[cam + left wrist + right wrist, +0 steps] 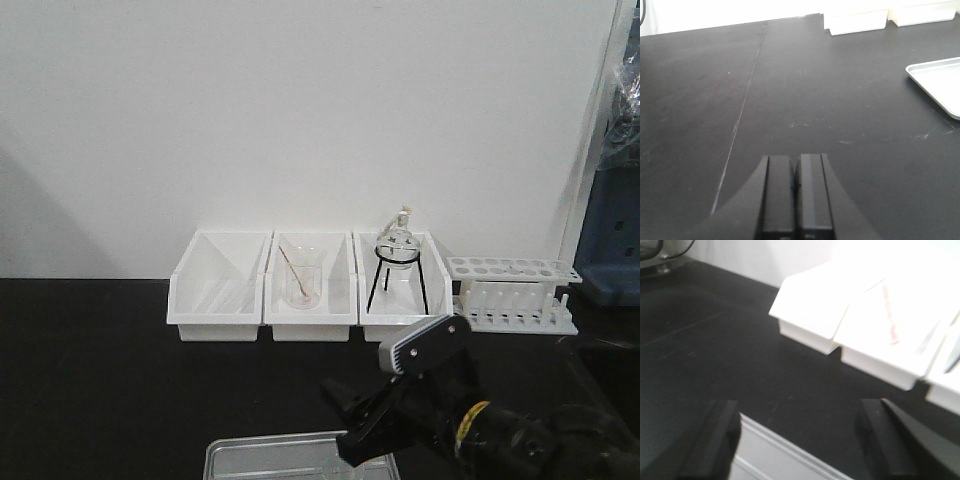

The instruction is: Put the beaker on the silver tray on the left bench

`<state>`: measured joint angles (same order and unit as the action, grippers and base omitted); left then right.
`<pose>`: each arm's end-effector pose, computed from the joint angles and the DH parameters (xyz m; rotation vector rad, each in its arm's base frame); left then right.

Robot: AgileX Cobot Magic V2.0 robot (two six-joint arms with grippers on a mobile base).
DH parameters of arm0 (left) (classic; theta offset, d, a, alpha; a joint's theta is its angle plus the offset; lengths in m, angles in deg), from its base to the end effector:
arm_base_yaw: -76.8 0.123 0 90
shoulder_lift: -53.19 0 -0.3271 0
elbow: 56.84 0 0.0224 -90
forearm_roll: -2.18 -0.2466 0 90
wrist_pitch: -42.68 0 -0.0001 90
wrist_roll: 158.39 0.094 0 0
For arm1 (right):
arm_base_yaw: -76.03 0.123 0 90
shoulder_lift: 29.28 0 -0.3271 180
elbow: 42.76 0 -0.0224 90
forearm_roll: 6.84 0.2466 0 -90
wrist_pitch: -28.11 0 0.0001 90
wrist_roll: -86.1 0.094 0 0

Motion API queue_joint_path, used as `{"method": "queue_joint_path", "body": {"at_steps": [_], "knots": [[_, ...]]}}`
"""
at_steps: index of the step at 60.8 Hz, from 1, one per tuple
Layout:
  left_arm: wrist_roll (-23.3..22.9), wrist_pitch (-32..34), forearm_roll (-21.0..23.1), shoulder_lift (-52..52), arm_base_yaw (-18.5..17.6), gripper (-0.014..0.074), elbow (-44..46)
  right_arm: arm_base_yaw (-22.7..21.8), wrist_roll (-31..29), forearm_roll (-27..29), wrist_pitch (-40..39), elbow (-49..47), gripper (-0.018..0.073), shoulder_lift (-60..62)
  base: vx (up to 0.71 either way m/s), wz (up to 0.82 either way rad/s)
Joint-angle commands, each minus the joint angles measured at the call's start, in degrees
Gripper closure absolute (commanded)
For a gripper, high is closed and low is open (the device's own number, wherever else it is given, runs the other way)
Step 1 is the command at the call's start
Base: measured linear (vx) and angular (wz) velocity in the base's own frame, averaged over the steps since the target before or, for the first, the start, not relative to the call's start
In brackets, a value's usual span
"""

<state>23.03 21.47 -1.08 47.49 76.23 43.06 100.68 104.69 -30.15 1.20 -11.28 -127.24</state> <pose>0.0087 0.0019 0.1683 0.0677 1.8664 0.0661 0.3016 0.1569 0.2844 -0.5548 1.7552 0.4369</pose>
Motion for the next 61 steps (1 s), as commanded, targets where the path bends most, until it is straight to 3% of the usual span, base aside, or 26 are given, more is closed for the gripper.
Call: {"method": "queue_joint_path", "body": {"at_steps": [1, 10, 18, 26, 61], "knots": [[-0.1, 4.32, 0.16, 0.42, -0.33, 0.0595, -1.14, -0.21, 1.64, 0.59, 8.9, -1.3, 0.0209, 10.8, 0.0, 0.0], [-0.1, 4.32, 0.16, 0.42, -0.33, 0.0595, -1.14, -0.21, 2.67, 0.67, 31.76, -1.3, 0.0577, 25.58, 0.0, 0.0], [-0.1, 4.32, 0.16, 0.42, -0.33, 0.0595, -1.14, -0.21, 2.67, 0.67, 45.69, -1.3, 0.0576, 36.17, 0.0, 0.0], [-0.1, 4.32, 0.16, 0.42, -0.33, 0.0595, -1.14, -0.21, 2.67, 0.67, 51.56, -1.3, 0.0575, 44.15, 0.0, 0.0], [-0.1, 4.32, 0.16, 0.42, -0.33, 0.0595, -1.14, -0.21, 2.25, 1.97, 52.38, -0.34, 0.0573, 61.11, 0.0, 0.0]]}}
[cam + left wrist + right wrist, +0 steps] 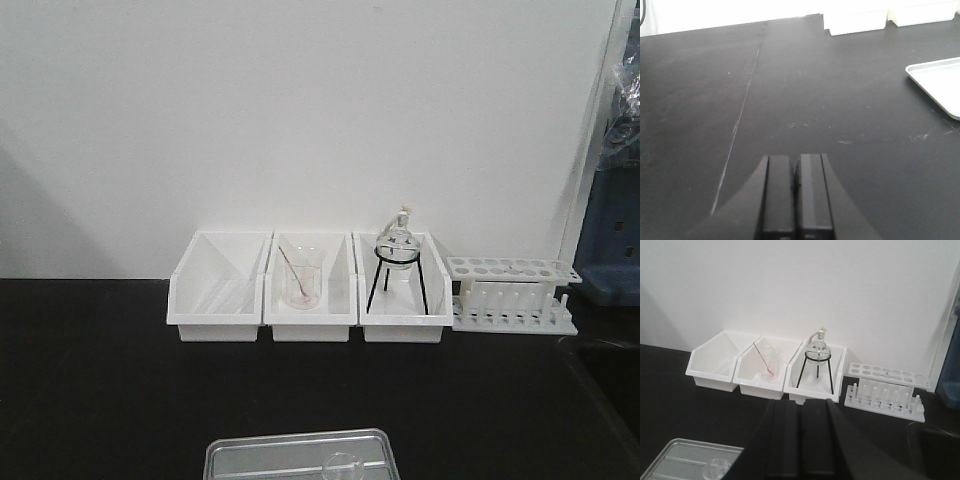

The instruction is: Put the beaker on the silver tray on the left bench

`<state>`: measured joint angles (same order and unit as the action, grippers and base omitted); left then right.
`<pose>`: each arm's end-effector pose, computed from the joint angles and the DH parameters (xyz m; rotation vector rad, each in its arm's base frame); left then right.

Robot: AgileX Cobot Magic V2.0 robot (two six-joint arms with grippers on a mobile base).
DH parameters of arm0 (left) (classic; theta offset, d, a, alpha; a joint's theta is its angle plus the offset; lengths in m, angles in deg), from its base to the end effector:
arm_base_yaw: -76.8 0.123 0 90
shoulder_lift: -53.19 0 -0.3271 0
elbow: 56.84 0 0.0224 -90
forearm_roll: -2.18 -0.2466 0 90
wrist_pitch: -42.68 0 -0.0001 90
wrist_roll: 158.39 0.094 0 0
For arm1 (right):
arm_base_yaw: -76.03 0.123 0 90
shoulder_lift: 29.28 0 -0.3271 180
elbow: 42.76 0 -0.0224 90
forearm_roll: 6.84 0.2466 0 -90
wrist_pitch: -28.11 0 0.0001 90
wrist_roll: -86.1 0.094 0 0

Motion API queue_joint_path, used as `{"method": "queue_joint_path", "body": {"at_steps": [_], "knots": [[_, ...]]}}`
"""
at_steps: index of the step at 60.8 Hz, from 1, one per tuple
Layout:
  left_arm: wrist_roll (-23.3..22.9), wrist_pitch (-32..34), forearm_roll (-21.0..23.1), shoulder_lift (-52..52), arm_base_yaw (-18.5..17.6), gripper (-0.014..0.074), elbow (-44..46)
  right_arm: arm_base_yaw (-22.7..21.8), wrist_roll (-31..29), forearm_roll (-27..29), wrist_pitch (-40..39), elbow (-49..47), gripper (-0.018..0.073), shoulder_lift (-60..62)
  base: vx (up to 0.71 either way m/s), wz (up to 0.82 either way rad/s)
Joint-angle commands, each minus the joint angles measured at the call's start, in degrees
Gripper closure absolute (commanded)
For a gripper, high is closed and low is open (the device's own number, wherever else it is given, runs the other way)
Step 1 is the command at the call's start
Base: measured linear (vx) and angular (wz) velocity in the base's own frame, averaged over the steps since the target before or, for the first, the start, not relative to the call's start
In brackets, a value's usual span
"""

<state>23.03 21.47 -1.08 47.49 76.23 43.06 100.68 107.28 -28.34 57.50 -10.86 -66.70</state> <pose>0.0087 0.0019 0.1683 0.0677 1.8664 0.0661 0.0569 0.0075 0.4185 -0.1953 1.6832 0.1986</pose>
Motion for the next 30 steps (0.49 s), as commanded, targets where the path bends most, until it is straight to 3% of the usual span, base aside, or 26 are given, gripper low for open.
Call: {"method": "queue_joint_path", "body": {"at_steps": [1, 15, 20, 30], "knots": [[-0.1, 4.32, 0.16, 0.42, -0.33, 0.0595, -1.14, -0.21, -0.42, 0.44, -4.03, -0.22, 0.0573, 1.09, 0.0, 0.0], [-0.1, 4.32, 0.16, 0.42, -0.33, 0.0595, -1.14, -1.8, -8.88, 7.0, -16.37, 19.26, 0.0573, 11.43, 0.0, 0.0], [-0.1, 4.32, 0.16, 0.42, -0.33, 0.0595, -1.14, -6.03, -11.58, 10.3, -22.46, 28.4, 0.0573, 15.99, 0.0, 0.0], [-0.1, 4.32, 0.16, 0.42, -0.33, 0.0595, -1.14, -19.42, -10.27, 16.3, -28.63, 39.85, 0.0573, 22.67, 0.0, 0.0]]}}
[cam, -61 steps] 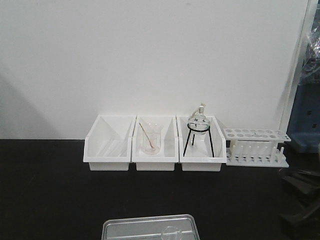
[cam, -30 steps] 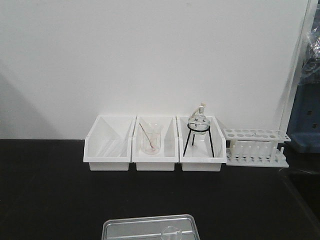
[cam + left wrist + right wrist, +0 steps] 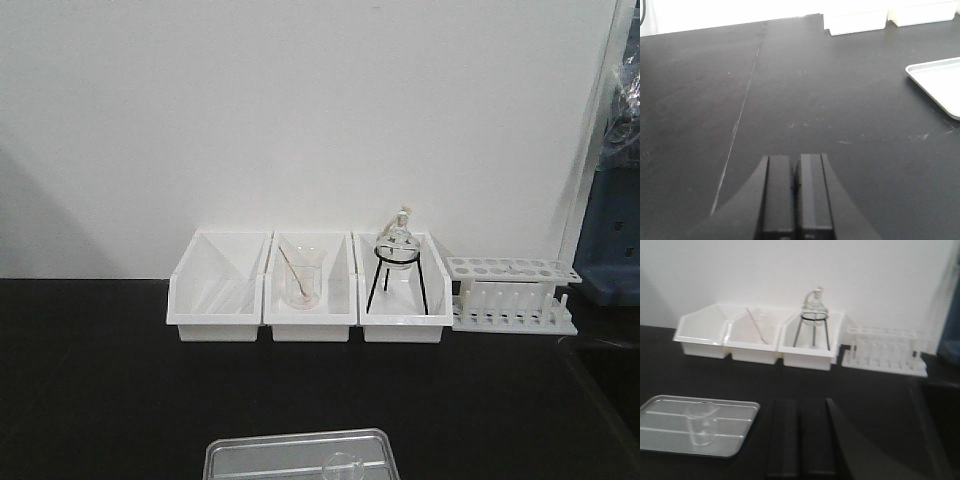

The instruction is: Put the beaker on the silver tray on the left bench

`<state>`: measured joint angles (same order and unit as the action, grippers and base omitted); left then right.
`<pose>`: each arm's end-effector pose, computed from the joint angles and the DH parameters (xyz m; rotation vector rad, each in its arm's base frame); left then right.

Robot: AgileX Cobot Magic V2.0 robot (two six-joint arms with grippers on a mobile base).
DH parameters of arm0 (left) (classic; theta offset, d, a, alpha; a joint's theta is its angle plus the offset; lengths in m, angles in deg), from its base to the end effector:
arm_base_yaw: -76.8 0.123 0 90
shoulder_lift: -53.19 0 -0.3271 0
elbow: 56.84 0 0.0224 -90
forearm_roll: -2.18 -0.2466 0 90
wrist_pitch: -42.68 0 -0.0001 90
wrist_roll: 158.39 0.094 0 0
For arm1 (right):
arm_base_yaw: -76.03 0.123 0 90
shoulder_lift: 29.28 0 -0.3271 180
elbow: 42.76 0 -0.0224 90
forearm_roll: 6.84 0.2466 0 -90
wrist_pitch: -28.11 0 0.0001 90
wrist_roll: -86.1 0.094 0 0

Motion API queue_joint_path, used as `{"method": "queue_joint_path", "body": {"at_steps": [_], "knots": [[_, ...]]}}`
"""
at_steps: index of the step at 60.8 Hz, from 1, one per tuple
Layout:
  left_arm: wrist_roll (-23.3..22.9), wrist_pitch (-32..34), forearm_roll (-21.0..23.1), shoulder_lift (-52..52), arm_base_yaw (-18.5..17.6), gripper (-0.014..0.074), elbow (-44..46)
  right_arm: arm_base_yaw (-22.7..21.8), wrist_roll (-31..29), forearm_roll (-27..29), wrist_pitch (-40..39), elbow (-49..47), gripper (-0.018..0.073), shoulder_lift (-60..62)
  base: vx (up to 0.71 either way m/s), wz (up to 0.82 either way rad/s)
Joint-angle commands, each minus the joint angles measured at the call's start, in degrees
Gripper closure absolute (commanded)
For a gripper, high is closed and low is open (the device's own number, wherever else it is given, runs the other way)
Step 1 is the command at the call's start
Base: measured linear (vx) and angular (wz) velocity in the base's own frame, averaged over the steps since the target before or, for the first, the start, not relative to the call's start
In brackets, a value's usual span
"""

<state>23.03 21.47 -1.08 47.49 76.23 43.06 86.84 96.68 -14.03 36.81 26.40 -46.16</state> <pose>0.0087 0.0019 0.1683 0.0677 1.8664 0.0661 0.0250 0.0030 0.2496 -0.0915 1.6527 0.1741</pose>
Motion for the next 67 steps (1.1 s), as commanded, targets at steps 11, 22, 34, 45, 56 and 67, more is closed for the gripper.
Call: {"method": "queue_joint_path", "body": {"at_steps": [11, 22, 34, 45, 56, 67], "knots": [[-0.1, 4.32, 0.16, 0.42, -0.33, 0.0595, -1.14, -12.58, 1.27, -0.02, -8.7, 10.32, 0.0573, 10.67, 0.0, 0.0], [-0.1, 4.32, 0.16, 0.42, -0.33, 0.0595, -1.14, -12.53, 1.1, -0.05, -6.77, 11.13, 0.0573, 11.45, 0.0, 0.0], [-0.1, 4.32, 0.16, 0.42, -0.33, 0.0595, -1.14, -12.53, 1.1, 0.07, -6.76, 11.13, 0.057, 11.45, 0.0, 0.0], [-0.1, 4.32, 0.16, 0.42, -0.33, 0.0595, -1.14, -12.53, 1.1, 0.07, -6.76, 11.13, 0.057, 11.45, 0.0, 0.0], [-0.1, 4.32, 0.16, 0.42, -0.33, 0.0595, -1.14, -12.53, 1.1, 0.07, -6.76, 11.13, 0.057, 11.45, 0.0, 0.0], [-0.1, 4.32, 0.16, 0.42, -0.33, 0.0595, -1.14, -12.53, 1.1, 0.07, -6.76, 11.13, 0.057, 11.45, 0.0, 0.0]]}}
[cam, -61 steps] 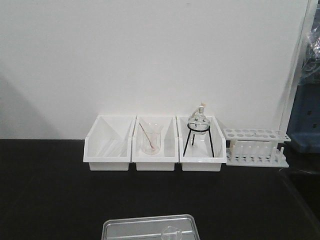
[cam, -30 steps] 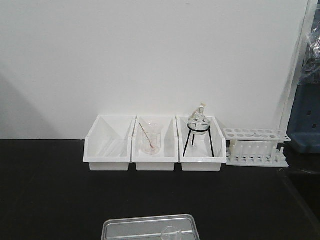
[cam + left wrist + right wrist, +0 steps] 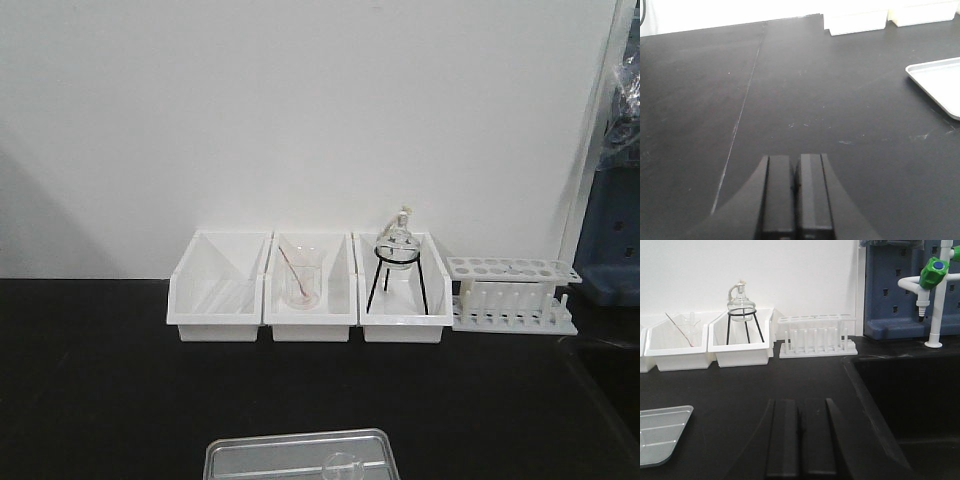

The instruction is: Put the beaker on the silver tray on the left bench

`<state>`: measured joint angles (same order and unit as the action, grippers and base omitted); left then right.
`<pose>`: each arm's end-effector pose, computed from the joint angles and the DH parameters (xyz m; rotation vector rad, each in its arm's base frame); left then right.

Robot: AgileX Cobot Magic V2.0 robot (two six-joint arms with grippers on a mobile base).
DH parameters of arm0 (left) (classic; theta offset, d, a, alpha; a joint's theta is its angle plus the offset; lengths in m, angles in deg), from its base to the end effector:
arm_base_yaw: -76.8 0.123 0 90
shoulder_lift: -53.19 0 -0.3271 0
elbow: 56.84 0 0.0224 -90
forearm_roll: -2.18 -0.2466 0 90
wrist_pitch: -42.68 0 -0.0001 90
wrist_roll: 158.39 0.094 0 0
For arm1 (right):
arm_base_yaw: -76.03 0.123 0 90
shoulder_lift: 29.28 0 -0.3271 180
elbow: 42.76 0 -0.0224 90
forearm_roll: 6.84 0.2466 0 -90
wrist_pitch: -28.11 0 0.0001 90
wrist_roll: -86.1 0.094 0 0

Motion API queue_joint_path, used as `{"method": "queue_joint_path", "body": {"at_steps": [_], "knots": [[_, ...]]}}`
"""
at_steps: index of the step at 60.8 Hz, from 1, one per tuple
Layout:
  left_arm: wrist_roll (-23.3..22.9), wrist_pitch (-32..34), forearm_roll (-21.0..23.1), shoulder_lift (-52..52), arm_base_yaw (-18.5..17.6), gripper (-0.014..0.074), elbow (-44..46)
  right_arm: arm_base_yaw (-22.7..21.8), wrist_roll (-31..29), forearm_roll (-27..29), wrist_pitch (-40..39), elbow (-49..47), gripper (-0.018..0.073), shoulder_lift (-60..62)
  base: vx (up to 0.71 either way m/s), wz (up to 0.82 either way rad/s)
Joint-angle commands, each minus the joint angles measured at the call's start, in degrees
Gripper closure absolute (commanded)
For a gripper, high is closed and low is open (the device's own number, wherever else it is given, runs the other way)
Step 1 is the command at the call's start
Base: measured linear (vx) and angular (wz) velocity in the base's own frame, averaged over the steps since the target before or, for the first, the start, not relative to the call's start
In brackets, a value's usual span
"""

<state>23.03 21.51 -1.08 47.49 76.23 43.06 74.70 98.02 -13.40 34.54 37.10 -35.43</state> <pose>0.0087 0.0018 0.1684 0.0677 1.8657 0.0661 0.0131 -0.0015 0.1935 0.1046 1.6094 0.0446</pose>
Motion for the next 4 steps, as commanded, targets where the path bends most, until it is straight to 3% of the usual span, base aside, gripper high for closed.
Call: {"method": "queue_joint_path", "body": {"at_steps": [1, 4], "knots": [[-0.1, 4.28, 0.16, 0.42, -0.33, 0.0595, -1.14, -0.39, -0.23, -0.55, -4.49, 0.42, 0.057, 0.72, 0.0, 0.0], [-0.1, 4.28, 0.16, 0.42, -0.33, 0.0595, -1.14, -0.39, -0.23, -0.55, -4.49, 0.42, 0.057, 0.72, 0.0, 0.0]]}}
